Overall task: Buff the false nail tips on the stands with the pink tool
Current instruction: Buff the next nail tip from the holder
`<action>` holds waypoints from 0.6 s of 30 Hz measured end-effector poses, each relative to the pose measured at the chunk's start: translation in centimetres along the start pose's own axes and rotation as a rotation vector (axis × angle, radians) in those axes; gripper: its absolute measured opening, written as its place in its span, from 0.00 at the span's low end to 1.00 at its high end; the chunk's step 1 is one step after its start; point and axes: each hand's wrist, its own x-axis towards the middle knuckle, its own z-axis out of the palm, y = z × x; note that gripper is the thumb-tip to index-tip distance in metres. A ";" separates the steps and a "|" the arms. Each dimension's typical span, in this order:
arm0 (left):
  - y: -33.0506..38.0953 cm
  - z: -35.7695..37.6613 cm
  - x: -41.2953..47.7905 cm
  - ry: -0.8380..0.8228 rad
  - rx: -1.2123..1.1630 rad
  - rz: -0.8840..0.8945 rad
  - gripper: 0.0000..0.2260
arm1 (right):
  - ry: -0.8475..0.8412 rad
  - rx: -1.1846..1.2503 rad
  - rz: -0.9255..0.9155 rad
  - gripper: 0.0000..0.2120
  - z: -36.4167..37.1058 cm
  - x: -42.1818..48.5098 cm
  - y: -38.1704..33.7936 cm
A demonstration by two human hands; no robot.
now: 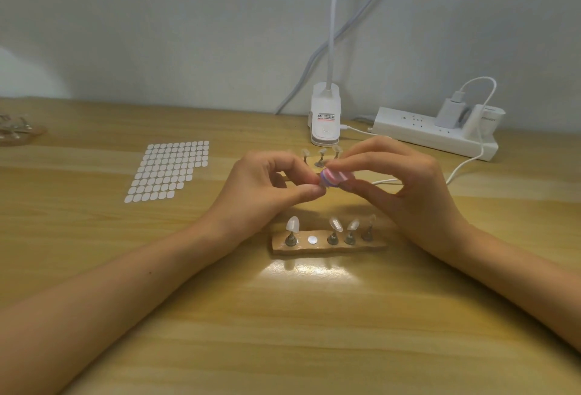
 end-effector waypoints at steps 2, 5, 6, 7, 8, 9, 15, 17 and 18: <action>0.1 0.1 -0.1 0.004 -0.005 0.003 0.06 | -0.012 0.004 -0.045 0.11 0.2 0.0 0.0; 0.1 0.1 0.0 0.005 0.005 -0.011 0.06 | 0.005 0.000 -0.003 0.12 -0.1 0.2 0.3; 0.1 0.1 0.0 0.006 -0.001 -0.019 0.06 | 0.007 0.007 -0.002 0.11 -0.1 0.2 0.2; 0.1 0.1 -0.1 0.006 -0.005 -0.022 0.07 | 0.002 0.008 -0.028 0.11 0.0 0.1 0.0; 0.2 0.1 -0.1 0.008 -0.008 -0.022 0.07 | -0.011 -0.004 -0.073 0.10 0.2 0.1 -0.2; 0.2 0.2 -0.1 0.011 -0.007 -0.023 0.07 | -0.024 -0.023 -0.113 0.09 0.4 0.0 -0.2; 0.2 0.2 0.0 0.001 -0.030 -0.029 0.08 | -0.010 -0.053 -0.054 0.09 0.0 0.0 0.1; 0.1 0.2 0.0 -0.002 -0.020 -0.028 0.09 | -0.022 -0.112 -0.113 0.08 0.4 -0.2 -0.1; 0.1 0.2 0.0 -0.001 -0.017 -0.027 0.08 | -0.011 -0.133 -0.095 0.08 0.4 -0.1 0.0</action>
